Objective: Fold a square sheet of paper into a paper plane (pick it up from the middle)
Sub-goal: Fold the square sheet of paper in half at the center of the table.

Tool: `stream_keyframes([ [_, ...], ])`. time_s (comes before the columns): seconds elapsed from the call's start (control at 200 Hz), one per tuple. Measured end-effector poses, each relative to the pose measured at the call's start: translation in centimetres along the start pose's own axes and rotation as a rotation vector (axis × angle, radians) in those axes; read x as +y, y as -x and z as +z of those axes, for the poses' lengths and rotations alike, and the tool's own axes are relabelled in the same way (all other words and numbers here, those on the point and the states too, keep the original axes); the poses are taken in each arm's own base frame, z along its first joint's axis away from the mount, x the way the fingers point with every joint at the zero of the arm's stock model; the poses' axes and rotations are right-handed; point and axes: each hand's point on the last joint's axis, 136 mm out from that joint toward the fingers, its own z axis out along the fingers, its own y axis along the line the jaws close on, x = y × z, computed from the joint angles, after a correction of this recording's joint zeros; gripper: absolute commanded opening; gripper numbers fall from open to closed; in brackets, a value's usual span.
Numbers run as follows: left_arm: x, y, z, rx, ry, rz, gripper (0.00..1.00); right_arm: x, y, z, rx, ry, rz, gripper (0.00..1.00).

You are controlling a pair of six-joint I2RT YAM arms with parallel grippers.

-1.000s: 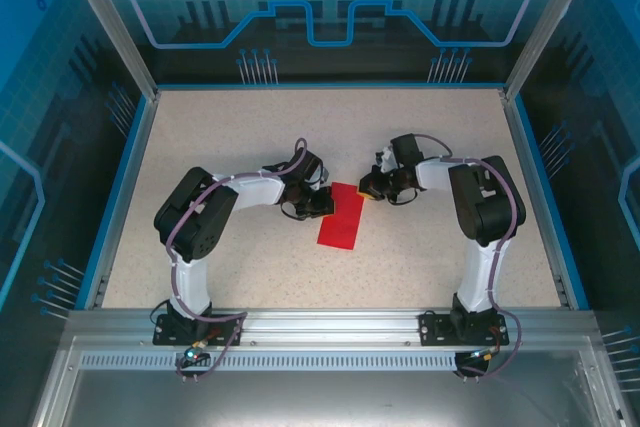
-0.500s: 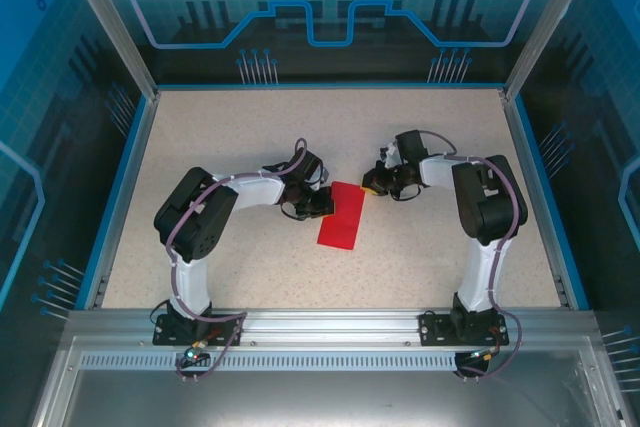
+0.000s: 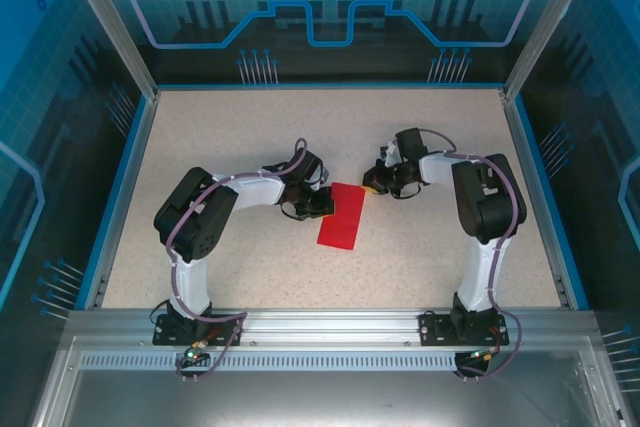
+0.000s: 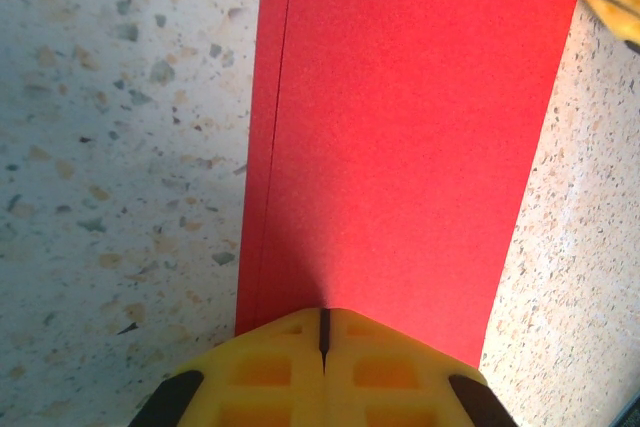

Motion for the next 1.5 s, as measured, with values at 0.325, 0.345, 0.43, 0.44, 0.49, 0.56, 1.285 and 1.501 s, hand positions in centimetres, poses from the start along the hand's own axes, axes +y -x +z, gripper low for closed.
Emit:
stream_keyframes([
  [0.325,0.0,0.0,0.0,0.0,0.0,0.0,0.0,0.1,0.3,0.0,-0.009,0.008,-0.001,0.07],
  [0.345,0.0,0.0,0.0,0.0,0.0,0.0,0.0,0.0,0.3,0.1,-0.01,0.004,0.0,0.06],
  [0.43,0.0,0.0,0.0,0.0,0.0,0.0,0.0,-0.8,0.3,0.4,-0.012,-0.022,0.01,0.06],
  [0.44,0.0,0.0,0.0,0.0,0.0,0.0,0.0,-0.9,0.2,0.5,-0.009,-0.024,0.012,0.06],
  [0.49,0.0,0.0,0.0,0.001,0.0,0.0,0.0,-1.0,0.3,0.5,-0.01,-0.026,0.011,0.06],
  [0.56,0.0,0.0,0.0,0.001,0.0,0.0,0.0,-1.0,0.3,0.5,-0.01,-0.028,0.009,0.06],
  [1.285,0.0,0.0,0.0,0.001,0.001,0.0,0.0,5.1,-0.9,-4.1,-0.098,0.088,-0.111,0.07],
  [1.501,0.0,0.0,0.0,0.001,0.001,0.001,0.0,3.2,-4.0,-1.6,-0.02,0.051,-0.073,0.07],
])
